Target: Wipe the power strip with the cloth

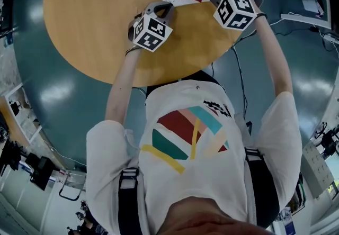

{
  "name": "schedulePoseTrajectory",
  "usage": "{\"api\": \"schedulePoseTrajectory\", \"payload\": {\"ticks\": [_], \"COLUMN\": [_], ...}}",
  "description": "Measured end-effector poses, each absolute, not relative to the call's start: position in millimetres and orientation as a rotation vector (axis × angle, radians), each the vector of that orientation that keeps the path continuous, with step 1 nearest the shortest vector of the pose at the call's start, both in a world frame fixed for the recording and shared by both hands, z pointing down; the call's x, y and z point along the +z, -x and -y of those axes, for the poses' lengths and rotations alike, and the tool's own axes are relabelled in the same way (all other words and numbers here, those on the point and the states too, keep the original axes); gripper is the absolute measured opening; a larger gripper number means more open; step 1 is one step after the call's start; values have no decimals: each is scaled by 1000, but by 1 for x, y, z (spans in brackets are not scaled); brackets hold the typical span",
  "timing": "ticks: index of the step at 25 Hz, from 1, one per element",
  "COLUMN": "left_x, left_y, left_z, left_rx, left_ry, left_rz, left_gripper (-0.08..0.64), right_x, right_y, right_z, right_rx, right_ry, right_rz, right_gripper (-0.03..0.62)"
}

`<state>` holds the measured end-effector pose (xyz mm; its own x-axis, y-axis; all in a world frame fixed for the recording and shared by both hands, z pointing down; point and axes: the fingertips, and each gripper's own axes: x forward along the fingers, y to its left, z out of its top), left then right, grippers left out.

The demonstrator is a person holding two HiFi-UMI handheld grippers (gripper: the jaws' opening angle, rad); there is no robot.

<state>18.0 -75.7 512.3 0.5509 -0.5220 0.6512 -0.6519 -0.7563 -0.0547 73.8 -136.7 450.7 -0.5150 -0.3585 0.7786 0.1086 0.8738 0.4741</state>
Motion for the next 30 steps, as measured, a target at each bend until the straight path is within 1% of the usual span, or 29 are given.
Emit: {"api": "schedulePoseTrajectory", "payload": {"ticks": [4,8,11,22,30], "left_x": [513,513,511,512,516], "left_y": [-18,-5,7,9,9], "left_z": [83,89,95,98,100], "left_rx": [992,1056,1049,1007,1027], "left_ry": [-2575,-2591,-2584,-2581,-2567], "left_rz": [1016,1030,1036,1025,1047], "left_gripper": [37,35,37,37,37], "right_x": [458,477,490,514,521], "right_y": [-22,18,35,54,51], "right_z": [159,157,159,156,146], "right_rx": [-516,-308,-179,-36,27], "right_ry": [7,233,339,498,514], "right_rz": [2093,2115,2077,1977,1962], "right_gripper": [40,38,38,39,38]}}
